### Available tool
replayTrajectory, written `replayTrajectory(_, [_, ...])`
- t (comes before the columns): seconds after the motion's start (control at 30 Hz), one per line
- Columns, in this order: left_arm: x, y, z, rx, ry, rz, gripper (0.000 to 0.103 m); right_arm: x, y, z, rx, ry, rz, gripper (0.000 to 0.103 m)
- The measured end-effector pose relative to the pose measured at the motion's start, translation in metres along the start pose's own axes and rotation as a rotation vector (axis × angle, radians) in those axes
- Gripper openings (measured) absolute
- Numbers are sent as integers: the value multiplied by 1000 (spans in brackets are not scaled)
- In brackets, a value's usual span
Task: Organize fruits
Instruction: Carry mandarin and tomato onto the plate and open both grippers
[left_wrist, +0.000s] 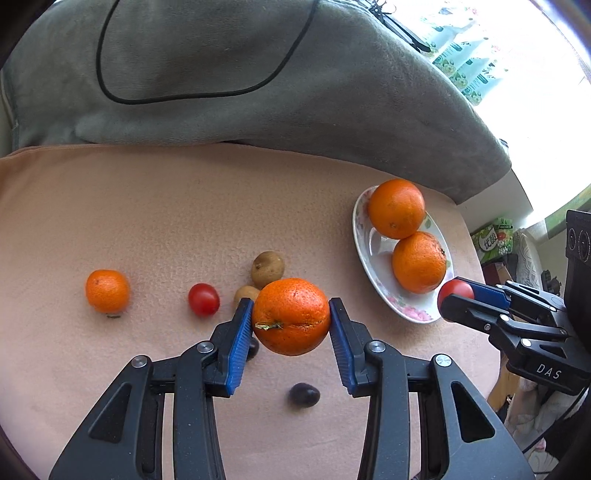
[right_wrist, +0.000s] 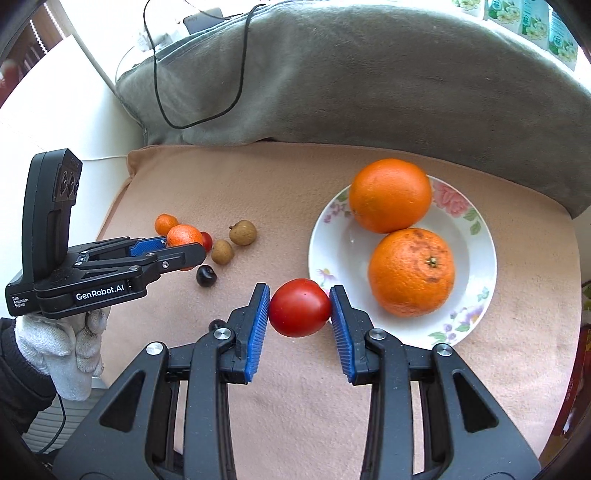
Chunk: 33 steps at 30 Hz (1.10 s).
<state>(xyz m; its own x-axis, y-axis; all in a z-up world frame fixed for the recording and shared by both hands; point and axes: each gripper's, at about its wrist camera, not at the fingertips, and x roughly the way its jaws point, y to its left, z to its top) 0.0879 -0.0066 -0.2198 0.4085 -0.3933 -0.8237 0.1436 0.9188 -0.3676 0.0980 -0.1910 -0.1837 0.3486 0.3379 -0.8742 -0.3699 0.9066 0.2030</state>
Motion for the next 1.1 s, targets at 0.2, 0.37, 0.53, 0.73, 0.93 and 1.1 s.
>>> replayTrajectory(0.2, [8,-25,7,34,6,-16,39,-11,-33,3,36,-18,-24,35])
replayTrajectory(0.37, [25,-50,13,57,10,-25,39,-17,-57,5,55,-31,-44,35])
replayTrajectory(0.53, [36,-66,19,74,12,-34,39,-22,-80,9,71,-42,-64,35])
replayTrajectory(0.73, [50,-82,23,95,24,-36,39,-19,-106,14,96,-45,-74,35])
replayTrajectory(0.93, [60,-90,27,106,34,-31,39,-10,-124,16,114,-35,-74,35])
replayTrajectory(1.1, [64,-95,30,109,39,-22,39,-6,-132,16,123,-30,-73,35])
